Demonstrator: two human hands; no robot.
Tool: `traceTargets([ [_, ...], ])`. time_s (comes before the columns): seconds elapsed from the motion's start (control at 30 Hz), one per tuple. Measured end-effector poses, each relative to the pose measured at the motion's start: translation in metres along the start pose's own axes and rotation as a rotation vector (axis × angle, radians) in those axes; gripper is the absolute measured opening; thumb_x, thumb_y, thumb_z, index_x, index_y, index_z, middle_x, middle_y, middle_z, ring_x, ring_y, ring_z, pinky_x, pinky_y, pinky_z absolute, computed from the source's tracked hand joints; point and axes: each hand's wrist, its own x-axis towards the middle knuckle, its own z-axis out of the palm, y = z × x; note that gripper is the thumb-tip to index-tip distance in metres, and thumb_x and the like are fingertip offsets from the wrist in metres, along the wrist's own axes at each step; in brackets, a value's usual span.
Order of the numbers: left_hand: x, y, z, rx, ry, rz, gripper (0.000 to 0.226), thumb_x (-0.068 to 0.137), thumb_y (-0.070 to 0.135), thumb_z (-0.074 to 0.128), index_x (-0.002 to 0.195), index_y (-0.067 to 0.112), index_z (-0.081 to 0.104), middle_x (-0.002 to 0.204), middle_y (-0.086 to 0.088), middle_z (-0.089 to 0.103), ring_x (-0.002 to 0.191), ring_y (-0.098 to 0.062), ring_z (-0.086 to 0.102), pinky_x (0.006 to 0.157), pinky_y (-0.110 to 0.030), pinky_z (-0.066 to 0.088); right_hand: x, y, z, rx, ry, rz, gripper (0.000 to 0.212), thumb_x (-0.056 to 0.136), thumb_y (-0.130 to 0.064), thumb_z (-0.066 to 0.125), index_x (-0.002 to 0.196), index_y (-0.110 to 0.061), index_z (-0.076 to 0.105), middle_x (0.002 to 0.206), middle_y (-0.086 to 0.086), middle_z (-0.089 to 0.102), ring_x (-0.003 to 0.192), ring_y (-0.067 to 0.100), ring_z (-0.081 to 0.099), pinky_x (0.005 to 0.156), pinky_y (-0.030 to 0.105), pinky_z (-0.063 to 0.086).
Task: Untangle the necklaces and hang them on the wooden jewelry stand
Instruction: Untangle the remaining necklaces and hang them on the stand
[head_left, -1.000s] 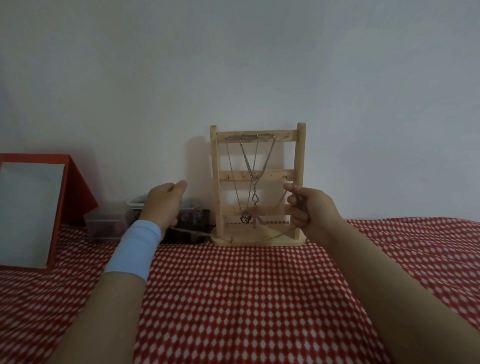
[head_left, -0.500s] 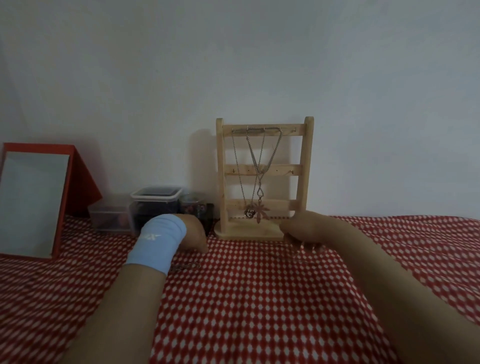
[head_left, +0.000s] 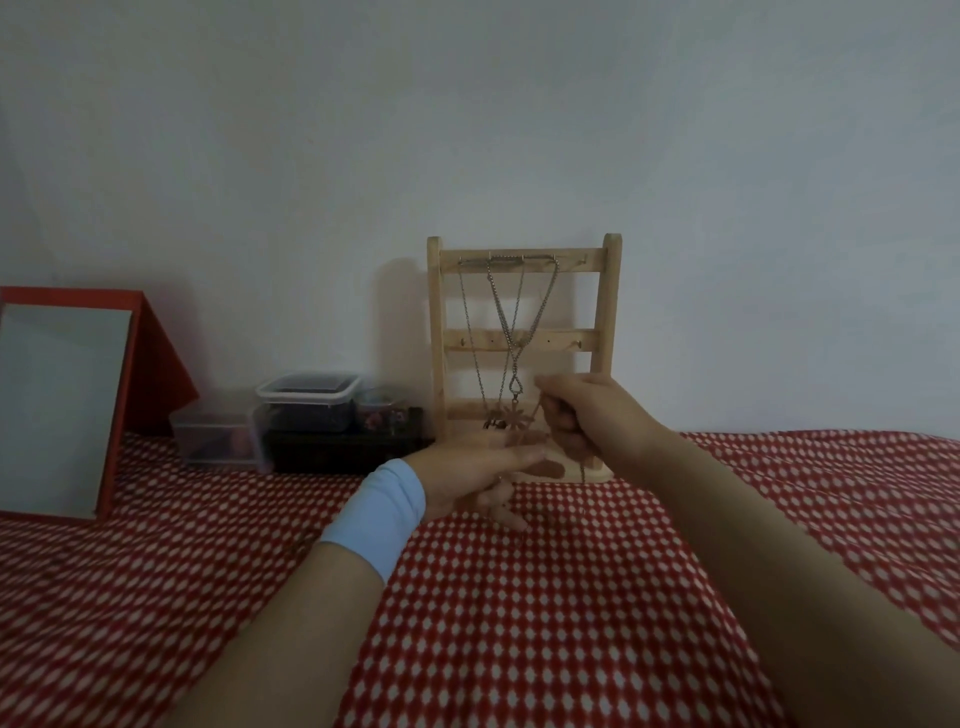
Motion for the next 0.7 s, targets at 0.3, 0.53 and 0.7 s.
traceTargets([
  [0.3, 0.002, 0.005, -0.004, 0.566, 0.207, 0.036, 0.046, 0.099, 0.051, 0.040, 0.070, 0.022, 0.062, 0.072, 0.006, 0.060, 0.076, -0.014, 0.053, 0.087, -0.034, 0.040, 0.003, 0.006, -0.006, 0.099, 0.205, 0.011, 0.045, 0.102, -0.021, 0.052, 0.060, -0.021, 0.037, 0.050, -0.007, 0.032, 0.045, 0.014, 0.029, 0.047, 0.028, 0.041],
  [0.53, -0.002, -0.001, -0.034, 0.344, 0.333, 0.062, 0.035, 0.101, 0.036, 0.045, 0.076, 0.015, 0.056, 0.060, 0.003, 0.055, 0.064, -0.014, 0.059, 0.080, -0.033, 0.047, 0.009, 0.029, -0.016, -0.511, 0.287, 0.147, 0.023, 0.093, -0.020, 0.057, 0.074, -0.008, 0.060, 0.066, 0.008, 0.053, 0.061, 0.022, 0.052, 0.059, 0.030, 0.044],
  [0.7, -0.005, 0.006, -0.017, 0.537, 0.357, 0.070, 0.033, 0.101, 0.035, 0.044, 0.083, 0.016, 0.064, 0.070, 0.003, 0.048, 0.059, -0.013, 0.052, 0.073, -0.039, 0.057, 0.009, 0.033, -0.002, -0.780, 0.063, 0.117, 0.017, 0.092, -0.025, 0.068, 0.082, -0.012, 0.075, 0.087, 0.002, 0.073, 0.078, 0.015, 0.064, 0.060, 0.020, 0.044],
])
